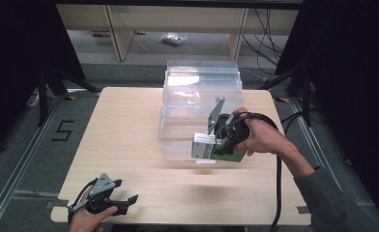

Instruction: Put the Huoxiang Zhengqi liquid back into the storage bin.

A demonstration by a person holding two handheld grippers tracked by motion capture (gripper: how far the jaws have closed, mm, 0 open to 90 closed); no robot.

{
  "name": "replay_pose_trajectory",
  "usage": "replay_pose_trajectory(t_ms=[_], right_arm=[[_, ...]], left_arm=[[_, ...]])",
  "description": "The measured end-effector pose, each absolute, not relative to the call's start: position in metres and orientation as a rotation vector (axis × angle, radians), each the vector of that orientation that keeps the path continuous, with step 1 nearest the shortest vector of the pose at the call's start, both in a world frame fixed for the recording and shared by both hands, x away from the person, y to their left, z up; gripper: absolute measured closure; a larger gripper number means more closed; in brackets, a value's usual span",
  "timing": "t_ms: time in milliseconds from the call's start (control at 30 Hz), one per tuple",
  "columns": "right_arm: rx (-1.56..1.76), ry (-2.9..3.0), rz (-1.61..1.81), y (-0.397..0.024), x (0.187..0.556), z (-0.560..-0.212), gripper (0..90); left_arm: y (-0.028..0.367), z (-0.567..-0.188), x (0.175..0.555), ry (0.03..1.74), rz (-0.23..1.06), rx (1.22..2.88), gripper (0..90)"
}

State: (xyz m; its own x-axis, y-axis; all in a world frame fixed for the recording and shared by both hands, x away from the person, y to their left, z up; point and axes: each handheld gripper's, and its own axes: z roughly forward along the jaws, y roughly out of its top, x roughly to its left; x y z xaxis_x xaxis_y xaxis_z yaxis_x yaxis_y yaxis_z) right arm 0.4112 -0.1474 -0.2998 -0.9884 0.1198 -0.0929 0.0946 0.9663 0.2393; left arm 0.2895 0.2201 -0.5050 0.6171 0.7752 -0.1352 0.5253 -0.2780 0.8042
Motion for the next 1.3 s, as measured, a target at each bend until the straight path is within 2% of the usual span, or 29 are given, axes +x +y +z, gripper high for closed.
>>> replay_pose_trajectory(t_ms=[600, 1300], right_arm=[[0.204, 2.989, 0.348, -0.167, 0.462, -0.299, 65.0], [0.266, 3.016, 0.288, -0.179, 0.511, -0.335, 64.9]], left_arm=[[0.221, -0.505, 0.29, 1.024, 0.357, 1.966, 15.4], [0.221, -0.505, 0.29, 1.025, 0.358, 1.966, 15.4]])
